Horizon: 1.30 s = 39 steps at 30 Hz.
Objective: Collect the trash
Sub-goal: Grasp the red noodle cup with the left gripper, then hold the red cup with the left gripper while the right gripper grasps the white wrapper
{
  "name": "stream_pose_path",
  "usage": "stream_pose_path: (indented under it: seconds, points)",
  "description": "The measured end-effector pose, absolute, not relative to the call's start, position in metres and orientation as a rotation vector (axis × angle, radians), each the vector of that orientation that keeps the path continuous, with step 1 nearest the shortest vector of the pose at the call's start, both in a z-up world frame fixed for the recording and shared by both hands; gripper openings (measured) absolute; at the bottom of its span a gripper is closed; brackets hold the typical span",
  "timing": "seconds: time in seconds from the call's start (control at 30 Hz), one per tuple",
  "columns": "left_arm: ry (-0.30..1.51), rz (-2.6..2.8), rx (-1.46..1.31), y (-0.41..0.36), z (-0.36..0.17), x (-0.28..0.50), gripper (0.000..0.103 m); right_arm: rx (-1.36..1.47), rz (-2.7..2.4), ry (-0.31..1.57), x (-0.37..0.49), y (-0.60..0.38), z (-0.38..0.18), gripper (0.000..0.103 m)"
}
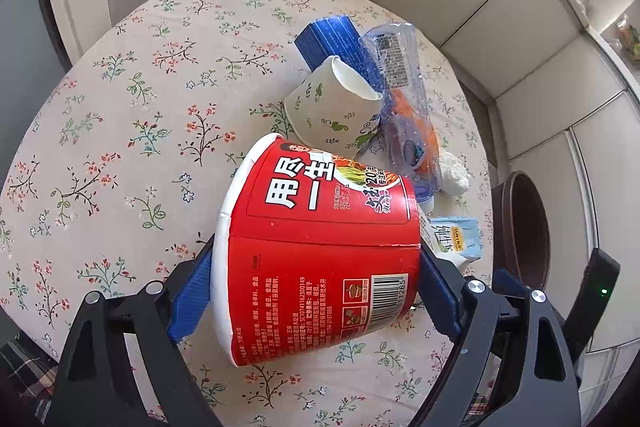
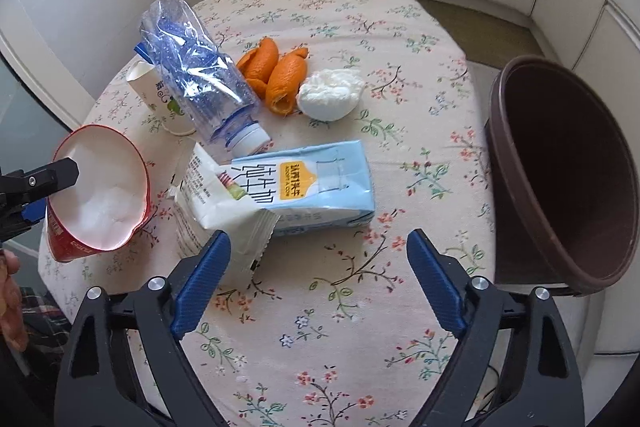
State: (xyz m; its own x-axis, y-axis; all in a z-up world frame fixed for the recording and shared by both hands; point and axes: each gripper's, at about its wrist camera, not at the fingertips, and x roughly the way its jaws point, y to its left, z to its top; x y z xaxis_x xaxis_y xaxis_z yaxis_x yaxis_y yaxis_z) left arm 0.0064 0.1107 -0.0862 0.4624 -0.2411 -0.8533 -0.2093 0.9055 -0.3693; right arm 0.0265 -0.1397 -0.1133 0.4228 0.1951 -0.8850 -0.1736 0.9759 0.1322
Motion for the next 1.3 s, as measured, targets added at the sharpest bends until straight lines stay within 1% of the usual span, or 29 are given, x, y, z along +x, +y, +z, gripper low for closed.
stream_pose_path:
  seconds: [0.1,0.23,0.27,0.4,0.5,0.53,0.6,0.7,0.73,0.77,0.93,1.1,1.3]
  points:
    - [1.071,-0.033,-0.470,0.115,-0.077,0.002,0.086,0.098,0.258,1.151,0.027,-0.144,-0.119,0.084]
    - [1.039,-0.052,-0.454,0.114,-0.067,-0.002,0.086,0.148,0.310,1.145,0.027,-0.143,-0.120,0.084]
    - [1.036,-0.058,-0.451,0.114,-0.066,-0.004,0.086,0.162,0.321,1.144,0.027,-0.142,-0.121,0.084]
    - [1.041,-0.074,-0.456,0.113,-0.066,-0.004,0.086,0.192,0.375,1.134,0.027,-0.135,-0.125,0.074]
    - [1.040,-0.073,-0.460,0.115,-0.066,-0.004,0.086,0.184,0.390,1.133,0.031,-0.128,-0.129,0.063]
    - [1.040,-0.071,-0.462,0.115,-0.066,-0.004,0.086,0.191,0.402,1.134,0.032,-0.127,-0.130,0.057]
    - [1.040,-0.069,-0.468,0.117,-0.068,-0.003,0.086,0.220,0.430,1.128,0.033,-0.124,-0.131,0.041]
    - [1.042,-0.065,-0.469,0.117,-0.068,-0.005,0.086,0.233,0.447,1.109,0.035,-0.123,-0.128,0.033]
    - [1.042,-0.064,-0.470,0.117,-0.069,-0.005,0.086,0.244,0.452,1.105,0.035,-0.124,-0.127,0.028]
    - [1.042,-0.063,-0.471,0.117,-0.069,-0.005,0.086,0.251,0.456,1.105,0.036,-0.125,-0.126,0.017]
    - [1.038,-0.055,-0.475,0.116,-0.069,-0.007,0.086,0.260,0.464,1.092,0.034,-0.128,-0.121,0.012]
    - [1.017,-0.052,-0.482,0.117,-0.066,-0.009,0.086,0.248,0.467,1.015,0.027,-0.130,-0.100,0.005]
    - [1.000,-0.061,-0.486,0.115,-0.061,-0.009,0.086,0.250,0.458,0.916,0.018,-0.142,-0.070,0.003]
